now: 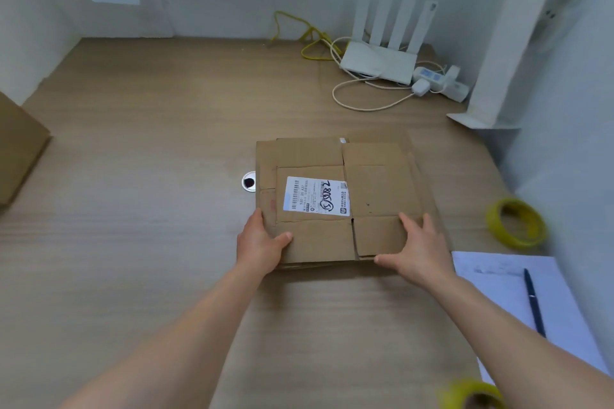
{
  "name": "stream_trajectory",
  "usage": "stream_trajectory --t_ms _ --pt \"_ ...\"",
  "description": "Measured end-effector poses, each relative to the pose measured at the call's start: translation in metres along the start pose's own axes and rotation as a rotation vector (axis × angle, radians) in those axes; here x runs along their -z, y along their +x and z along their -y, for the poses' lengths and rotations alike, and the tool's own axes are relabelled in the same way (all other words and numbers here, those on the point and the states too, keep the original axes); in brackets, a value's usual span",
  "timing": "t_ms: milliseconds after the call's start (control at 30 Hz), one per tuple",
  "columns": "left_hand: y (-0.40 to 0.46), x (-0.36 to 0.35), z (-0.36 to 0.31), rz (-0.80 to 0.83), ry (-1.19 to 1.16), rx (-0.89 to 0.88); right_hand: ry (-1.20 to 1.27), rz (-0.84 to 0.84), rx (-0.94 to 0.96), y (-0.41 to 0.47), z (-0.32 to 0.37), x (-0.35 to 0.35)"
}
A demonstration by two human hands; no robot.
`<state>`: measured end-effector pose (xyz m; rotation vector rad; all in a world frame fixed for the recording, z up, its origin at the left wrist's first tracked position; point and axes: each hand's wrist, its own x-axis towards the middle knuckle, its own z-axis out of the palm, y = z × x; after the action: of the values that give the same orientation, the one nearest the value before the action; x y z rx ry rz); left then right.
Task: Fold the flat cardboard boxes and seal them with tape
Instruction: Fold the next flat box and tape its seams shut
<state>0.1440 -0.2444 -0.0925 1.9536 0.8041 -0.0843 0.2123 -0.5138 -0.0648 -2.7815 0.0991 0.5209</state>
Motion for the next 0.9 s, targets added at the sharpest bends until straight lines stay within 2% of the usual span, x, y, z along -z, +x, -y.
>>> stream_trajectory --t_ms 200,367,500,733,900 --pt "-0.013 -0.046 -0.034 0.044 0.169 -0.038 -0.048 -0.023 0.035 0.023 -0.048 0.024" --pt "-0.029 -0.054 -0.048 0.030 0.219 -0.041 0.026 -0.048 0.067 0.018 -0.057 0.028" --pt "-0.044 -0.056 -0.058 0.088 0.275 -0.123 0.065 -0.066 0.077 0.007 -0.054 0.030" --pt "-0.061 -0.034 -0.045 0.055 0.239 -0.128 0.041 -0.024 0.062 -0.022 -0.051 0.022" --pt "-0.081 0.002 -0.032 0.072 0.226 -0.261 0.087 -0.124 0.102 -0.055 -0.034 0.022"
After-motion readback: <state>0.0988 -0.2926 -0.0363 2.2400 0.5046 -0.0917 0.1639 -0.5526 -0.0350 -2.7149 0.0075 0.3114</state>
